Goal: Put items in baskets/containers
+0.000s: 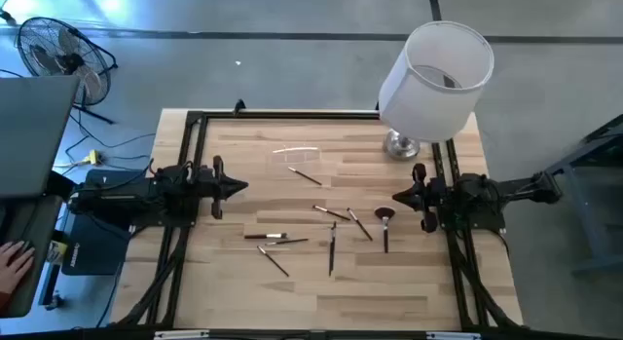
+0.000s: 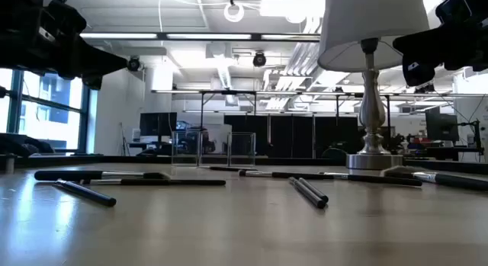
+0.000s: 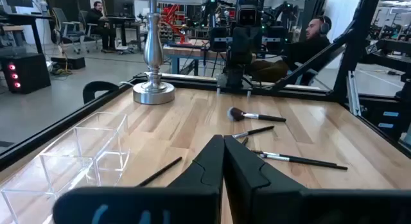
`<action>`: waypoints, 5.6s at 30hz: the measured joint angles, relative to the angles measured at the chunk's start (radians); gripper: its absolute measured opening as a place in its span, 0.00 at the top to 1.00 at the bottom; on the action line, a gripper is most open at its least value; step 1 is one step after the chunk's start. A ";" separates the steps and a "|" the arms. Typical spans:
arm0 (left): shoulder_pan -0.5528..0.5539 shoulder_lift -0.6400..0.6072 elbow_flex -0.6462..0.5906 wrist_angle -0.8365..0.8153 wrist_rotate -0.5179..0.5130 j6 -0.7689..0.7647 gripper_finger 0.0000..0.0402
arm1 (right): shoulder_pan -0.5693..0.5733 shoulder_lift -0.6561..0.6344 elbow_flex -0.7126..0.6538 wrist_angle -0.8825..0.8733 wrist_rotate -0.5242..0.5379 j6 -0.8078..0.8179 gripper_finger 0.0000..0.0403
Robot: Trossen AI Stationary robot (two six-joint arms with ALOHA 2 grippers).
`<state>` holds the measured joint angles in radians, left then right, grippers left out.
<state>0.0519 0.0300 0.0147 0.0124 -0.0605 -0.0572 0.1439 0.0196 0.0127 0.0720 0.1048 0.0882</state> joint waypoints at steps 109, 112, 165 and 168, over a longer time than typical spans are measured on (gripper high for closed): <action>0.000 0.069 0.123 -0.041 -0.070 0.004 1.00 | 0.000 0.000 0.000 0.000 0.000 0.000 0.99; 0.000 0.132 0.190 -0.036 -0.118 0.002 1.00 | 0.000 0.000 0.000 0.000 0.000 0.000 0.99; -0.277 1.559 1.148 -0.959 -0.084 -0.141 0.92 | 0.000 0.000 0.000 -0.002 0.000 0.000 0.99; -0.283 1.566 1.150 -0.949 -0.080 -0.142 0.84 | 0.000 0.000 0.000 -0.004 0.000 0.000 0.99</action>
<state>-0.2309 1.5960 1.1647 -0.9362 -0.1409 -0.1997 0.1440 0.0193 0.0128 0.0685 0.1047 0.0879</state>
